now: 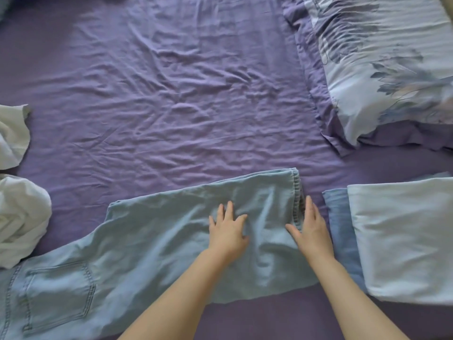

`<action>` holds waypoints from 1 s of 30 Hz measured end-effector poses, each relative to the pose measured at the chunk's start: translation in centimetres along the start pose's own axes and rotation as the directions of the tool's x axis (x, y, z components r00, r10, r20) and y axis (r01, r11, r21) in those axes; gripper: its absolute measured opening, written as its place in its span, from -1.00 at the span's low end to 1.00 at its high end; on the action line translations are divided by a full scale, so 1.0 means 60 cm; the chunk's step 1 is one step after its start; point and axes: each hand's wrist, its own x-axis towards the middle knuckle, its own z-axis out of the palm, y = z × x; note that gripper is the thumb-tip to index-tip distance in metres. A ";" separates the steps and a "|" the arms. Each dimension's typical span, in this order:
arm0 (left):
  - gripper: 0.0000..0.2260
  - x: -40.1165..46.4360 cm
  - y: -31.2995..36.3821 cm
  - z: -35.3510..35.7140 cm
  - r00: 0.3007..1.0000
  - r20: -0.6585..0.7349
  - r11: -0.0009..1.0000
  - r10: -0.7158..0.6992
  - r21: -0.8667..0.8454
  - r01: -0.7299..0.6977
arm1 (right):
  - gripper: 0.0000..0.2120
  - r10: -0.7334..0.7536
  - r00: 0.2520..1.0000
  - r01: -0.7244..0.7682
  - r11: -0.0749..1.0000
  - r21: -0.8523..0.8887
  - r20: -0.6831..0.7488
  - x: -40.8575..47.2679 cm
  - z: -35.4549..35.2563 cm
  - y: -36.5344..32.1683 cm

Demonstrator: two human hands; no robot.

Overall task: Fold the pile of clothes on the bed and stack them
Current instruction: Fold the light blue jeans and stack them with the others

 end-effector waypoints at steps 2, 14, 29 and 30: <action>-0.57 0.001 0.017 -0.013 0.997 -0.062 0.990 -0.047 -0.136 0.038 | -0.29 0.049 0.997 -0.049 0.999 0.005 -0.058 0.000 0.001 0.001; -0.75 -0.044 0.127 -0.030 0.989 0.137 0.376 -0.063 -0.914 0.151 | -0.66 0.119 0.982 -0.120 0.993 0.003 -0.145 -0.039 -0.021 -0.016; -0.67 -0.065 0.103 -0.016 0.975 0.221 0.388 -0.022 -0.897 0.212 | -0.71 0.162 0.987 -0.149 0.927 0.345 -0.011 -0.070 -0.021 0.000; -0.62 -0.065 0.102 -0.017 0.976 0.219 0.368 -0.018 -0.906 0.210 | -0.72 0.108 0.994 -0.095 0.910 0.402 -0.009 -0.081 -0.021 -0.010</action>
